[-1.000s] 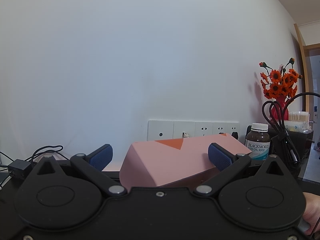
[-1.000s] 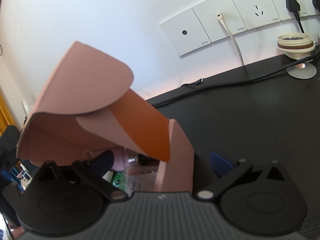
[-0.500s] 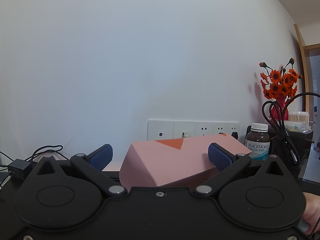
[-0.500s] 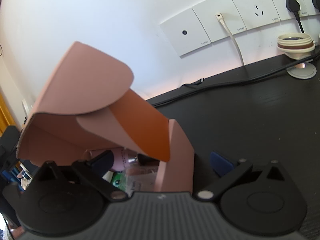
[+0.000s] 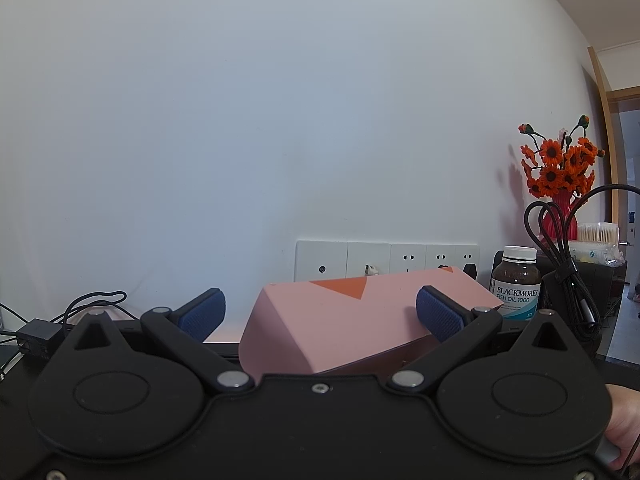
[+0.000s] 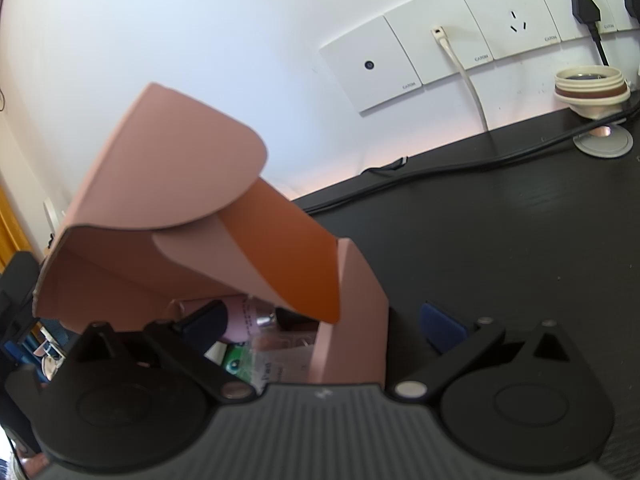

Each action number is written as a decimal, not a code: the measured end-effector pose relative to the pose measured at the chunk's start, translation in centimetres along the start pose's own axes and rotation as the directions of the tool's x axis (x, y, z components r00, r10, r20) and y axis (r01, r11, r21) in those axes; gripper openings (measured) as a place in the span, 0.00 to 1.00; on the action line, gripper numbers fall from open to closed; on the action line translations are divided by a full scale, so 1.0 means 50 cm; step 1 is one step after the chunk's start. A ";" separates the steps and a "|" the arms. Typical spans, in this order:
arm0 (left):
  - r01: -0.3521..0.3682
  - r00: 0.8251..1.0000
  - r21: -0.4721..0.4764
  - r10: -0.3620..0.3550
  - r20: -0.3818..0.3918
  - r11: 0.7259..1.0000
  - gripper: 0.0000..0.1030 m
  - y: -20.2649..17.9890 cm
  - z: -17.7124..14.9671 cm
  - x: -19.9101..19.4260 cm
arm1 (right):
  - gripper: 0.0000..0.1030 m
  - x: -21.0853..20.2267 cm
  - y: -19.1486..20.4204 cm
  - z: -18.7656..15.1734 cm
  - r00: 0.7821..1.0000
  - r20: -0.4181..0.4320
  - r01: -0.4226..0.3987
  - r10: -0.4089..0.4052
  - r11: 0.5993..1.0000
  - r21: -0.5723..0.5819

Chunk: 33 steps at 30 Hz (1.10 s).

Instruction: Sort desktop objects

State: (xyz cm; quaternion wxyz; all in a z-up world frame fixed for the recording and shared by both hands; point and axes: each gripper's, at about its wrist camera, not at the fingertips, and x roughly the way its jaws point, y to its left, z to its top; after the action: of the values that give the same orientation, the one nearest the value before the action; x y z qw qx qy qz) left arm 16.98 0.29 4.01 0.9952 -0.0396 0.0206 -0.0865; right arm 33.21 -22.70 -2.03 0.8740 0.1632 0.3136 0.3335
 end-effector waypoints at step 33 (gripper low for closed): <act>-0.003 1.000 0.020 0.003 0.005 1.000 1.00 -0.010 0.003 -0.008 | 0.99 0.005 -0.005 0.002 1.000 0.000 -0.003 0.003 1.000 0.001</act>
State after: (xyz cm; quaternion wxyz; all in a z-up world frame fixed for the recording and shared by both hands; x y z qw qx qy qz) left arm 16.49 -0.11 4.19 0.9958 -0.0300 0.0174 -0.0851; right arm 33.51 -22.72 -2.19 0.8735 0.1641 0.3134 0.3344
